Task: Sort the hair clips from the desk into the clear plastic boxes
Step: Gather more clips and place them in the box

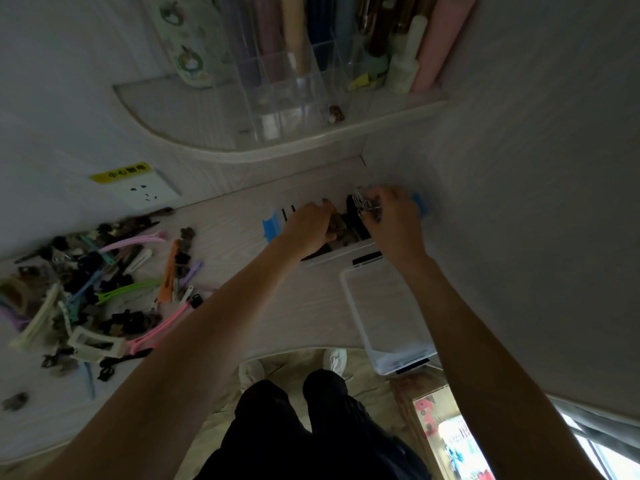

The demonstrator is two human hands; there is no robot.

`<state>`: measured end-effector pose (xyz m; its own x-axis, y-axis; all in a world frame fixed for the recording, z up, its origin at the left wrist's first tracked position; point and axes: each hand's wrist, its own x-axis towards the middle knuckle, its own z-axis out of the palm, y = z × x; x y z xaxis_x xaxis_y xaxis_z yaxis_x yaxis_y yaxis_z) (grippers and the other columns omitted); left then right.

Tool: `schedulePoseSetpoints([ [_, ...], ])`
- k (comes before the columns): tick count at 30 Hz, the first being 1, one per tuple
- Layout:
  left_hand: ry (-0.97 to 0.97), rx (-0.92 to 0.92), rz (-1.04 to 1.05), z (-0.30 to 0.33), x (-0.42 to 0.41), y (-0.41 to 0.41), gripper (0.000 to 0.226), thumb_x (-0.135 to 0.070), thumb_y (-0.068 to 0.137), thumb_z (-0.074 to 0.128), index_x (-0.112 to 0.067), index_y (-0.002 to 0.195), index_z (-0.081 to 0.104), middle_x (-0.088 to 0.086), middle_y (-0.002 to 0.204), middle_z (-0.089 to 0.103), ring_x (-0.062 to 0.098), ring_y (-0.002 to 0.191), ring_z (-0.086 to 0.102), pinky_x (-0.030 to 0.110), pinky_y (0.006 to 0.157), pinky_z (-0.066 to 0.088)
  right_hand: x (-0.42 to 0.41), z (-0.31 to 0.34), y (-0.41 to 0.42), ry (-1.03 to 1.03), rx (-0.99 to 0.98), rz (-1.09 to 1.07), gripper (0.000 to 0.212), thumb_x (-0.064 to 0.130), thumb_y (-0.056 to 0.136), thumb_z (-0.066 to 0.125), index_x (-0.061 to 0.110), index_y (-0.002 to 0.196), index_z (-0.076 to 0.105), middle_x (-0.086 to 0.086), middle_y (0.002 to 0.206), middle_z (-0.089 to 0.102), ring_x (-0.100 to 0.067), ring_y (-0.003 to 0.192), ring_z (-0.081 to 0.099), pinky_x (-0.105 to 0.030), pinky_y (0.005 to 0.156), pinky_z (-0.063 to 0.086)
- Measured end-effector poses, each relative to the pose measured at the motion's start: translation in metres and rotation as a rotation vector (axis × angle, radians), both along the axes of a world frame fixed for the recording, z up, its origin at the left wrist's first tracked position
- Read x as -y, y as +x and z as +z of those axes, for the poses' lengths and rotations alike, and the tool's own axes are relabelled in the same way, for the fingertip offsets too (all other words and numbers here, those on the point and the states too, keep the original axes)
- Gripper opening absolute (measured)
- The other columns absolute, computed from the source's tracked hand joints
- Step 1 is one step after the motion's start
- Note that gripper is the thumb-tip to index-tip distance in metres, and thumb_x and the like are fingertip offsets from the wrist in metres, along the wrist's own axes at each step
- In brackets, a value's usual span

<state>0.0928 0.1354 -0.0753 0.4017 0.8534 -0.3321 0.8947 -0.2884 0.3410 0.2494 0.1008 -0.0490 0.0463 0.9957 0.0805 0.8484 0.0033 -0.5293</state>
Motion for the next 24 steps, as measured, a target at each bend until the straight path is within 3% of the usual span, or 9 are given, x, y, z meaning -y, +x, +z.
schedulePoseSetpoints([
  [3, 0.089, 0.023, -0.02, 0.006, -0.002, -0.006, 0.044, -0.029, 0.089, 0.058, -0.014, 0.13, 0.05, 0.012, 0.129, 0.05, 0.03, 0.117, 0.044, 0.036, 0.094, 0.039, -0.003, 0.001, -0.003, -0.068, 0.099, 0.094, 0.034, 0.011, 0.083, 0.065, 0.004, 0.115, 0.056, -0.019, 0.118, 0.055, -0.03, 0.102, 0.056, -0.033, 0.083, 0.045],
  [8, 0.199, 0.129, 0.072, 0.019, 0.004, -0.032, 0.032, -0.029, 0.093, 0.052, -0.02, 0.122, 0.057, 0.008, 0.119, 0.056, 0.028, 0.111, 0.05, 0.038, 0.09, 0.044, 0.001, 0.006, -0.004, -0.098, 0.152, 0.156, 0.032, 0.0, 0.087, 0.053, 0.005, 0.118, 0.059, -0.014, 0.121, 0.058, -0.028, 0.102, 0.058, -0.028, 0.079, 0.043],
  [11, 0.308, 0.278, 0.141, 0.016, 0.025, -0.062, 0.024, -0.016, 0.089, 0.055, -0.015, 0.11, 0.066, 0.01, 0.107, 0.065, 0.027, 0.098, 0.055, 0.035, 0.082, 0.046, 0.008, -0.005, -0.014, -0.183, 0.165, 0.17, 0.02, 0.0, 0.088, 0.047, 0.001, 0.094, 0.066, -0.015, 0.097, 0.066, -0.029, 0.087, 0.062, -0.037, 0.073, 0.051],
  [13, 0.425, 0.364, 0.146, 0.016, 0.041, -0.081, 0.023, -0.013, 0.087, 0.053, -0.012, 0.102, 0.069, 0.01, 0.098, 0.069, 0.022, 0.09, 0.056, 0.026, 0.077, 0.041, 0.01, -0.006, -0.023, -0.193, 0.227, 0.151, 0.024, 0.006, 0.089, 0.045, 0.001, 0.074, 0.062, -0.015, 0.077, 0.062, -0.029, 0.073, 0.061, -0.033, 0.057, 0.042],
  [15, 0.462, 0.379, 0.181, 0.018, 0.056, -0.102, 0.028, -0.018, 0.088, 0.045, -0.014, 0.104, 0.067, 0.006, 0.098, 0.069, 0.022, 0.088, 0.059, 0.024, 0.075, 0.041, 0.013, 0.0, -0.033, -0.089, 0.263, 0.096, 0.024, 0.007, 0.09, 0.045, 0.001, 0.075, 0.063, -0.017, 0.074, 0.063, -0.03, 0.069, 0.059, -0.031, 0.054, 0.034],
  [18, 0.471, 0.386, 0.319, 0.024, 0.077, -0.136, 0.031, -0.026, 0.09, 0.042, -0.018, 0.109, 0.064, -0.001, 0.098, 0.069, 0.016, 0.089, 0.062, 0.022, 0.076, 0.044, 0.021, 0.016, -0.066, 0.063, 0.102, 0.072, 0.021, 0.01, 0.09, 0.047, 0.004, 0.094, 0.067, -0.017, 0.086, 0.067, -0.031, 0.08, 0.06, -0.036, 0.064, 0.044],
  [21, 0.483, 0.388, 0.516, 0.026, 0.105, -0.178, 0.031, -0.031, 0.091, 0.042, -0.02, 0.107, 0.065, -0.001, 0.092, 0.07, 0.009, 0.079, 0.061, 0.017, 0.068, 0.041, 0.036, 0.027, -0.126, 0.119, -0.109, 0.284, 0.024, 0.014, 0.09, 0.046, 0.007, 0.102, 0.066, -0.013, 0.099, 0.069, -0.03, 0.092, 0.061, -0.037, 0.083, 0.045],
  [24, 0.507, 0.31, 0.695, 0.014, 0.145, -0.231, 0.025, -0.027, 0.091, 0.048, -0.018, 0.104, 0.066, 0.001, 0.094, 0.071, 0.015, 0.085, 0.063, 0.023, 0.07, 0.044, 0.055, 0.027, -0.197, 0.028, -0.203, 0.52, 0.025, 0.013, 0.09, 0.047, 0.01, 0.109, 0.064, -0.01, 0.107, 0.068, -0.026, 0.099, 0.059, -0.031, 0.085, 0.042],
])
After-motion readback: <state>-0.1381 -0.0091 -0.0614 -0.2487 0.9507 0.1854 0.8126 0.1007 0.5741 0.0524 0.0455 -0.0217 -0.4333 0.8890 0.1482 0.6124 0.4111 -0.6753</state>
